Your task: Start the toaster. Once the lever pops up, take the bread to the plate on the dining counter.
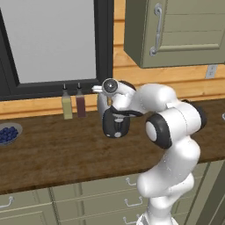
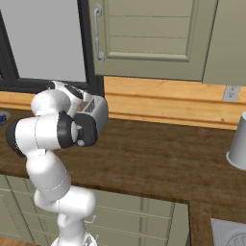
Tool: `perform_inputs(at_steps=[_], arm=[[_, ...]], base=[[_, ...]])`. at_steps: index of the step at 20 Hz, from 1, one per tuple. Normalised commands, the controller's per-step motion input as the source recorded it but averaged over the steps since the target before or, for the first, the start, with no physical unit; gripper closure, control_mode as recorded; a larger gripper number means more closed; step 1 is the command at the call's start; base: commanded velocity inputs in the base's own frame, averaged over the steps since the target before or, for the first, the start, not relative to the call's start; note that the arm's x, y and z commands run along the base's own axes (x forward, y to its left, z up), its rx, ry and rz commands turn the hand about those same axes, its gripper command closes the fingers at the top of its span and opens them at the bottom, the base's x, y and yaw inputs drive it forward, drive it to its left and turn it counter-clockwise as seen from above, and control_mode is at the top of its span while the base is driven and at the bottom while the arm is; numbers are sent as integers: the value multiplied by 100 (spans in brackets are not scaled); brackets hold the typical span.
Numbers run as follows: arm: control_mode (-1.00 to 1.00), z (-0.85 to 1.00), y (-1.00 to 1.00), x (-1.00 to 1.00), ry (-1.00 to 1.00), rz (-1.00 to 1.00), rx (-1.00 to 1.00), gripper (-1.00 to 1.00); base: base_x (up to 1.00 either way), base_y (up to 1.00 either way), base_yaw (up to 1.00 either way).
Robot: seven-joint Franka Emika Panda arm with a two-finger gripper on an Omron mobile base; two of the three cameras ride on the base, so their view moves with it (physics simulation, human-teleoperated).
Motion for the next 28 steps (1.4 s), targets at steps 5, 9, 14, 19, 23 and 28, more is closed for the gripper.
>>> perform_inputs(at_steps=[5,9,14,19,23,28], arm=[[-100,92,0,-70,-9,0,5,100],[-100,100,0,-47,-6,0,7,100],[-100,100,0,-23,0,0,9,100],[-100,100,0,-37,6,0,9,100],[-100,89,16,-73,35,1,3,100],[-100,46,25,-93,38,0,0,100]], base=[[0,0,0],[0,0,0],[0,0,0],[0,0,0],[0,0,0],[0,0,0]])
